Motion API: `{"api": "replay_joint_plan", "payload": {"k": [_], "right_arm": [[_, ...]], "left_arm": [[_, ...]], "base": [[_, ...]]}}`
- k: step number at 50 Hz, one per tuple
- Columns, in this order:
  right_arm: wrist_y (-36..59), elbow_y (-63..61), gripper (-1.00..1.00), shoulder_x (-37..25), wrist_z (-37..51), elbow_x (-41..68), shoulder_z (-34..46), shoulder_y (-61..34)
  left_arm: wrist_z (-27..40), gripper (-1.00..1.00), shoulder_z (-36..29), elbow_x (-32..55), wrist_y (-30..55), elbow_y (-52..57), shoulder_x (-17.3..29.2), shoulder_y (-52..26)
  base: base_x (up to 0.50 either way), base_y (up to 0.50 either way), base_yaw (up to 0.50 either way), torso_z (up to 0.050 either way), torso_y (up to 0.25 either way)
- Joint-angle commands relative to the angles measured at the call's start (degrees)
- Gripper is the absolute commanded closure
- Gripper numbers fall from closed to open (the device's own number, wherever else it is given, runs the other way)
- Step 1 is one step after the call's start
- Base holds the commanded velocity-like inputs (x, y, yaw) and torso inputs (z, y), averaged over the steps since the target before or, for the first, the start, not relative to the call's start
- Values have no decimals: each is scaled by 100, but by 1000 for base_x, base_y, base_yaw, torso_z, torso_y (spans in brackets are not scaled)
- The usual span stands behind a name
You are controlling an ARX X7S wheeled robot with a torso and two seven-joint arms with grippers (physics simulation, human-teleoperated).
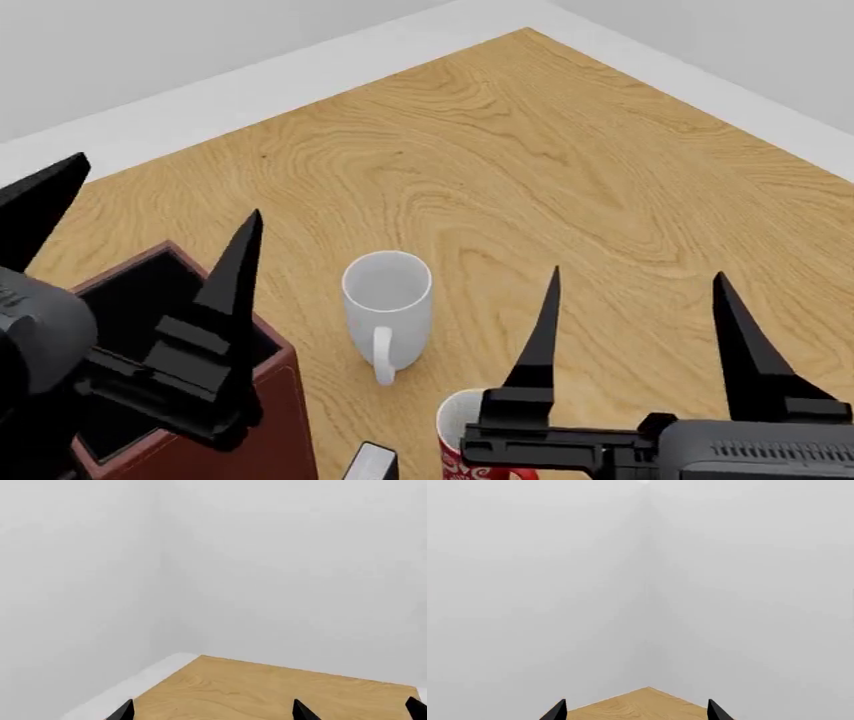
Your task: Pick up the book and place it in the right compartment of the caddy.
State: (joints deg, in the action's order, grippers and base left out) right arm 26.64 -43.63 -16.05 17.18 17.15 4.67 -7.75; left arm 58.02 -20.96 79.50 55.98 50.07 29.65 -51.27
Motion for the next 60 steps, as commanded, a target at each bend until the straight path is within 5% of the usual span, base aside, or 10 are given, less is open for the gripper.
{"api": "replay_joint_plan", "payload": {"k": [1,6,11,18,42,60], "right_arm": [[-43,-157,-100,-40,35,168,-129,80],[-86,-201,-100,-61,45,238,-193,126],[-137,-193,-100,-81,45,297,-250,155],[-197,-273,-100,-103,62,389,-320,213],[-296,-473,-100,-246,147,597,-516,394],[-502,-581,-100,-352,235,748,-894,695]], "left_arm": [[2112,-100,-1029,2882,476,-550,-247,-1801],[3150,-100,-1738,3726,90,-957,-420,-2260],[3186,-100,-3076,3964,-987,-988,-214,-2869],[3144,-100,-3855,4013,-1521,-1019,-323,-3053],[1880,-100,-4269,2835,-1732,-2058,-379,-2039],[1576,-100,-4613,2280,-1702,-2308,-418,-1592]], "base": [[0,0,0,0,0],[0,0,0,0,0],[0,0,0,0,0],[0,0,0,0,0],[0,0,0,0,0],[0,0,0,0,0]]}}
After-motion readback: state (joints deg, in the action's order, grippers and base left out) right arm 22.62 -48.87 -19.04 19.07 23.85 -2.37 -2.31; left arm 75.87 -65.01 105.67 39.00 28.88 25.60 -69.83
